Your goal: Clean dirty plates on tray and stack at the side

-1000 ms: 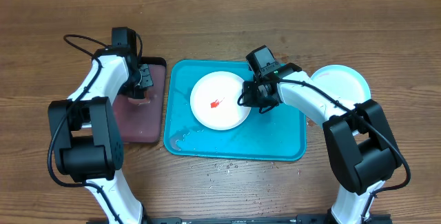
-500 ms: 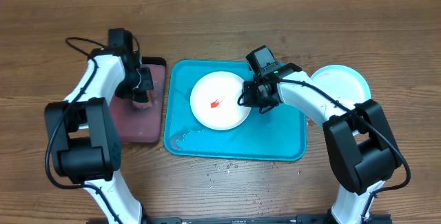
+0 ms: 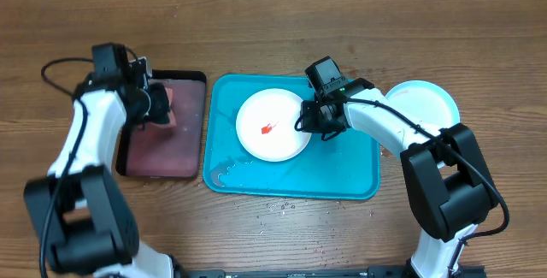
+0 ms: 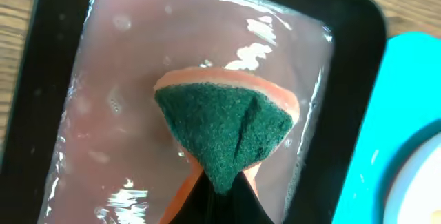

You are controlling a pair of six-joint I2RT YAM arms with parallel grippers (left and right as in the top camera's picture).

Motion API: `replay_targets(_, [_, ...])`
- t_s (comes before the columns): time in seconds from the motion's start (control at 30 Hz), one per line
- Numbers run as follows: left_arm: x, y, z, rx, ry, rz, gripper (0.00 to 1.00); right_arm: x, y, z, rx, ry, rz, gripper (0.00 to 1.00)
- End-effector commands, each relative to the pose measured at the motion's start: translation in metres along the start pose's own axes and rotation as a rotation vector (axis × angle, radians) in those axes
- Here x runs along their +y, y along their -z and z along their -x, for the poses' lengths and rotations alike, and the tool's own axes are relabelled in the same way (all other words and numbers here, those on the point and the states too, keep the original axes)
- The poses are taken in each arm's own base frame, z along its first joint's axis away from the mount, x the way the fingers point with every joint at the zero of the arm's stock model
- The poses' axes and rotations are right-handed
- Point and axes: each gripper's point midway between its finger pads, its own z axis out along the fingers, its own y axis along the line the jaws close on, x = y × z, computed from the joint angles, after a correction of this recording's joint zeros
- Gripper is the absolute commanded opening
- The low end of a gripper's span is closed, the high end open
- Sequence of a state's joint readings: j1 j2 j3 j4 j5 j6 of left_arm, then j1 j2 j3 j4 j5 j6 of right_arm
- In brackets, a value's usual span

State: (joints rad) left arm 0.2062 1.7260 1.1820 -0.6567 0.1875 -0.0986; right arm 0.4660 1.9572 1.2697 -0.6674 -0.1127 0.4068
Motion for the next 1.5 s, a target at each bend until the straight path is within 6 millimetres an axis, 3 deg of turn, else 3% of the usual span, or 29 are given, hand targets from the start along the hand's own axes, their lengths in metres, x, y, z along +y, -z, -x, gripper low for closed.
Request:
replay_targets(0.0, [-0.003, 0.017, -0.005, -0.078, -0.019, -0.044, 0.04, 0.001, 0.004, 0.01, -0.032, 0.018, -0.013, 0.04])
replay_targets(0.13, [-0.004, 0.024, -0.004, -0.171, -0.009, -0.111, 0.04, 0.001, 0.004, 0.01, -0.032, 0.018, -0.013, 0.04])
replay_targets(0.47, [0.002, 0.024, 0.002, -0.202, -0.032, -0.129, 0.04, 0.002, 0.004, 0.01, -0.035, 0.018, -0.011, 0.04])
replay_targets(0.93, [-0.02, 0.036, 0.019, -0.278, -0.057, -0.298, 0.04, 0.002, 0.004, 0.011, -0.035, 0.018, -0.012, 0.04])
replay_targets(1.47, [-0.014, 0.05, 0.023, -0.305, -0.022, -0.409, 0.04, 0.002, 0.004, 0.011, -0.036, 0.018, -0.011, 0.04])
